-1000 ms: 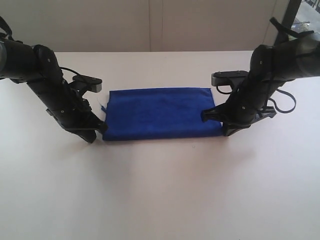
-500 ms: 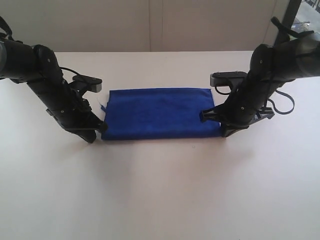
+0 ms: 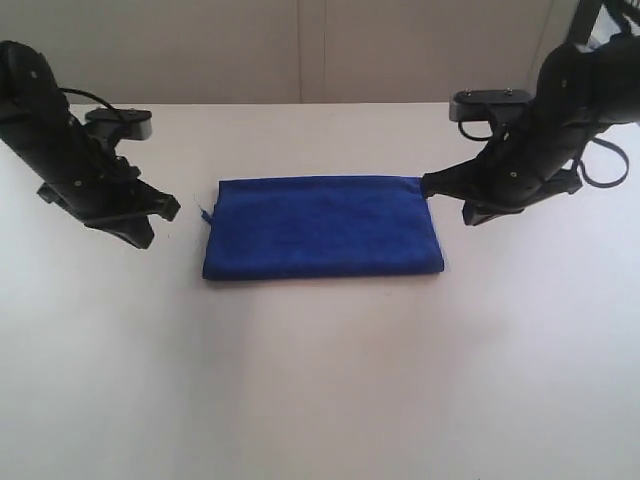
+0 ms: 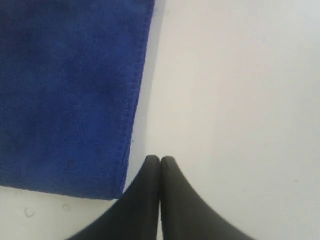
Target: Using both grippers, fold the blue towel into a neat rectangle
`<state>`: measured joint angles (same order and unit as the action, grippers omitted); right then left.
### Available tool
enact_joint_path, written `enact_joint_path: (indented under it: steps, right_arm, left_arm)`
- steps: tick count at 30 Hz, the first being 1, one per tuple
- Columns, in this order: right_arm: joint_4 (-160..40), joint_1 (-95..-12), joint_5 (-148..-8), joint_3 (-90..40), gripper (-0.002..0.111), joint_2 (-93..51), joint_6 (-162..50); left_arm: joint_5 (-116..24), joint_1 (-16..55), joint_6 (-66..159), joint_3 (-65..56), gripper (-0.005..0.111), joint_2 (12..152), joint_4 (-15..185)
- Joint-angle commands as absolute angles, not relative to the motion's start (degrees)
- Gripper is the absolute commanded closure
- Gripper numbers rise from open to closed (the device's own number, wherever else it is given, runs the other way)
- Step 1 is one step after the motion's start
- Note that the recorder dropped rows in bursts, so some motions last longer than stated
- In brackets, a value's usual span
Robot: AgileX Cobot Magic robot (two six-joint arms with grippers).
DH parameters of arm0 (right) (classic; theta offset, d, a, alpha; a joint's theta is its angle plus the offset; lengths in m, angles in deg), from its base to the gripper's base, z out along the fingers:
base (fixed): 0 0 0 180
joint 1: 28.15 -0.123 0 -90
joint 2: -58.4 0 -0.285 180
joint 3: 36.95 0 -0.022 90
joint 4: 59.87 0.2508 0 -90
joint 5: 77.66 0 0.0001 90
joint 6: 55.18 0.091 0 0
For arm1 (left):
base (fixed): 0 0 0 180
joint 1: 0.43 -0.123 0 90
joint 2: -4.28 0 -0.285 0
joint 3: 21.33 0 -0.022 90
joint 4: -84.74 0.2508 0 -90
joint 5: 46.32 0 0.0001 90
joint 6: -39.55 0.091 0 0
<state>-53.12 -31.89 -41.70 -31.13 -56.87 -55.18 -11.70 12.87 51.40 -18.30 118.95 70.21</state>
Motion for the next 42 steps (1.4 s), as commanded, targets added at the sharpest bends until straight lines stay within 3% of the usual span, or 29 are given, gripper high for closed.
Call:
enact_joint_path:
  steps: [1, 18, 36, 42]
  right_arm:
    - [-53.0, -30.2, -39.8, -30.9, 0.108, -53.4, -55.2]
    - [-53.5, -30.0, -47.2, -13.2, 0.108, -29.6, -55.2]
    - [-53.4, -30.0, -51.4, 3.4, 0.108, 17.3, -55.2]
    - [-53.5, -30.0, -64.6, 13.0, 0.108, 21.4, -55.2]
  left_arm:
    - [-6.6, 11.1, 49.7, -17.9, 0.107, 115.1, 69.8]
    - [-16.8, 11.2, 48.4, -3.1, 0.107, 90.4, 65.7]
    - [-21.5, 11.2, 50.3, 17.9, 0.107, 44.3, 65.5]
    - [-32.5, 11.2, 53.3, 26.9, 0.107, 40.6, 65.5]
